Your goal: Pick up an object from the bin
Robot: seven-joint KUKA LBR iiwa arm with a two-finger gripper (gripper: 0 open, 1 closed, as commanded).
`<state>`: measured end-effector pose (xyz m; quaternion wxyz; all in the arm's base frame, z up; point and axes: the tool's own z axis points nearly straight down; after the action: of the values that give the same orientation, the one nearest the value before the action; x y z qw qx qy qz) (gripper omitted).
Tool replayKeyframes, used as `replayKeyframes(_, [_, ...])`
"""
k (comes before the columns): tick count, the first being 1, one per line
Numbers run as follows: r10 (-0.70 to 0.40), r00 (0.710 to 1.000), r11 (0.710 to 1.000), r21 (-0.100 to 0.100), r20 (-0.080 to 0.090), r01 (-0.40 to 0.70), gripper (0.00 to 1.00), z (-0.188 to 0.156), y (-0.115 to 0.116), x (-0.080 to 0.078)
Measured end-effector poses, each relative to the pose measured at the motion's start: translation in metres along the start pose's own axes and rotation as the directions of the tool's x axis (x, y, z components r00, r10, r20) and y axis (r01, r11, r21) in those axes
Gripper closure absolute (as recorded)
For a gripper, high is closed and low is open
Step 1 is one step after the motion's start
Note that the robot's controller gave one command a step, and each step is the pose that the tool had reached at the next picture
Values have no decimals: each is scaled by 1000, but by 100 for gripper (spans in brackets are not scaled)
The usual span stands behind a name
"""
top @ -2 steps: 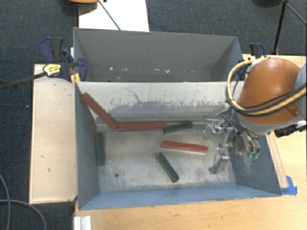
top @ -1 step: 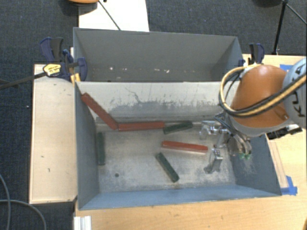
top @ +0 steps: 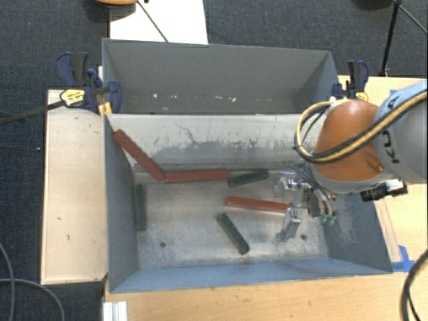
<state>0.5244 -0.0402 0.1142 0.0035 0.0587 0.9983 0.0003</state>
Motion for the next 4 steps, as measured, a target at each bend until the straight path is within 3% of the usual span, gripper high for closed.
replayKeyframes(1, [60, 998, 998, 1, -2, -60, 0, 20, -1, -2])
replayKeyframes(2, [206, 978, 978, 2, -6, -206, 0, 22, 31, -11])
replayKeyframes(3, [176, 984, 984, 2, -3, -176, 100, 43, -65, -38])
replayKeyframes(4, [174, 985, 985, 2, -3, -174, 0, 43, -65, -38])
